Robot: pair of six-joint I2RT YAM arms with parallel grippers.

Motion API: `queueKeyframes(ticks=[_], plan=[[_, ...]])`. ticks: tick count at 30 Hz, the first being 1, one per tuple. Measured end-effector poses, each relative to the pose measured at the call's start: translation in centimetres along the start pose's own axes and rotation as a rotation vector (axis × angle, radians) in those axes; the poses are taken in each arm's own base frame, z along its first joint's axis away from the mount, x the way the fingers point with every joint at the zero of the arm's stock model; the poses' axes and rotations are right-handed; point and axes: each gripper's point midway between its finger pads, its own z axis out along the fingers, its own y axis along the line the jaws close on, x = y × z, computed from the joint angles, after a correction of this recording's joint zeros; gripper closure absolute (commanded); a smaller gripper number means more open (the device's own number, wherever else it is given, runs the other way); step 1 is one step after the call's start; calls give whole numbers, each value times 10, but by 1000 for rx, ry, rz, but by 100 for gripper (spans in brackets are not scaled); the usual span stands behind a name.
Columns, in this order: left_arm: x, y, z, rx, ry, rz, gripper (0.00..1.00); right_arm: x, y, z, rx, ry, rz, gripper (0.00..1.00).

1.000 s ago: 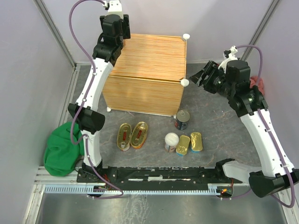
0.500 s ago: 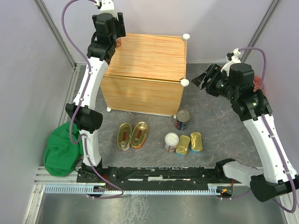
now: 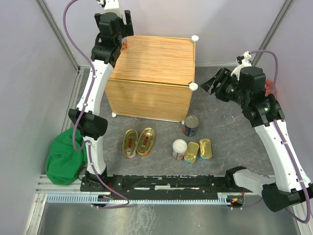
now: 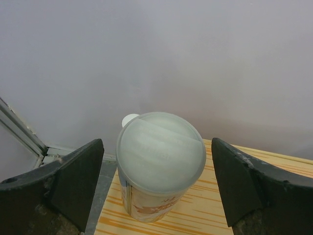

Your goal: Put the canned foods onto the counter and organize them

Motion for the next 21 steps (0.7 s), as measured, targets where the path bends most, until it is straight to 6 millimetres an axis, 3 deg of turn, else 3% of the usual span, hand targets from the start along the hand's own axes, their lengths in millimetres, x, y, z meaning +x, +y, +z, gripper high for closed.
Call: queueKeyframes(ticks=[8,13,21], plan=[[-4,0,-2,0,-12,-22,1,0,0,0,1,0,-4,32],[-7,4,-14,-2,-6,-46,1,1,-3,0,13,5,-10,32],[-42,14,-42,1,-67,-83,0,5,-8,-1,33,18,-15,32]])
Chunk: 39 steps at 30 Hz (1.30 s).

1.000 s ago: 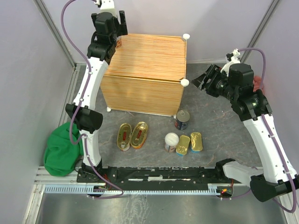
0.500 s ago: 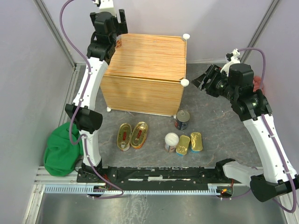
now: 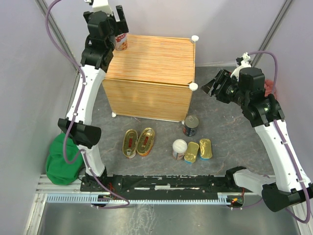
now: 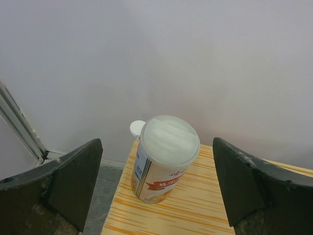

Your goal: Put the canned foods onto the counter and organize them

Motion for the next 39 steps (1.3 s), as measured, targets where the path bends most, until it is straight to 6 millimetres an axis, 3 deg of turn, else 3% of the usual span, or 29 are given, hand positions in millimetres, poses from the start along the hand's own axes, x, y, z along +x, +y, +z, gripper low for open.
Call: queueKeyframes(ticks=[5,11,14,20,23,27,39], plan=[[-19,2,-13,5,-31,-20,0,2,-1,-1,6,6,-1,32],[-17,6,-38,-4,-17,-52,0,2,-3,-7,5,-7,-8,32],[-9,2,-68,-10,-6,-62,0,6,-7,-14,14,-11,-17,32],[-5,-47,-148,85,-30,-106,1,20,-20,-23,52,1,-46,32],[12,-58,-184,122,-14,-109,2,30,-30,-26,77,18,-62,32],[35,-69,-216,155,20,-92,2,49,-45,-30,113,50,-76,32],[118,-131,-325,380,138,58,3,105,-88,-37,207,168,-92,32]])
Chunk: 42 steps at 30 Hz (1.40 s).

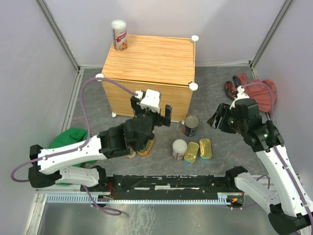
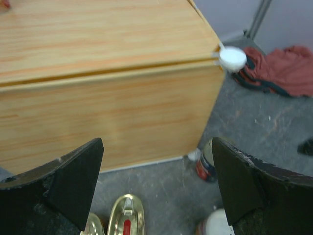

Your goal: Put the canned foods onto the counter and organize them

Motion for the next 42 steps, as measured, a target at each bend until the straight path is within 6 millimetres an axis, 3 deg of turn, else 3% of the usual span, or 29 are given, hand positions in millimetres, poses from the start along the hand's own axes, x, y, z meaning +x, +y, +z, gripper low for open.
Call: queueKeyframes(ticks=[9,24,30,42], plan=[[84,-32,-37,215,107,77,4,26,-19,9,51,53,0,32],[177,-94,-68,487,249,106,1,37,-29,16,83,80,0,32],[207,-99,-68,504,276,124,0,40,-32,18,92,88,-1,32],[241,-107,-60,493,281,131,1,42,-33,19,96,92,-1,31]])
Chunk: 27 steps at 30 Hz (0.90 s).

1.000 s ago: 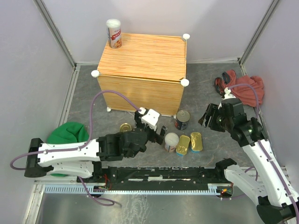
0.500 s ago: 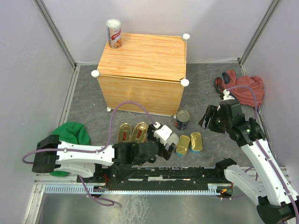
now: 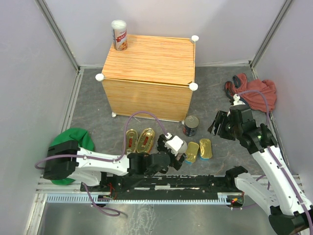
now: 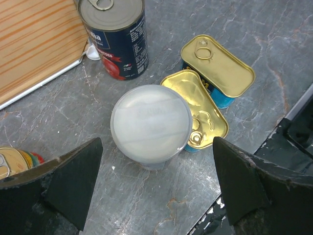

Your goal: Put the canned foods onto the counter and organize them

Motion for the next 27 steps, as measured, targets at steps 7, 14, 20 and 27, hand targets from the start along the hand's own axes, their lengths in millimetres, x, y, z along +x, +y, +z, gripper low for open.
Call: queueKeyframes(ticks=[7,14,20,27], plan=[[15,3,11,-39,0,9,1,1,0,3,6,10,0,32],[12,2,19,-58,-33,-5,1,1,-1,7,15,25,-1,32],[16,11,28,-88,-41,-15,1,1,-1,11,22,35,-2,32],[16,21,41,-112,-56,-37,2,1,-1,16,30,49,-5,32]])
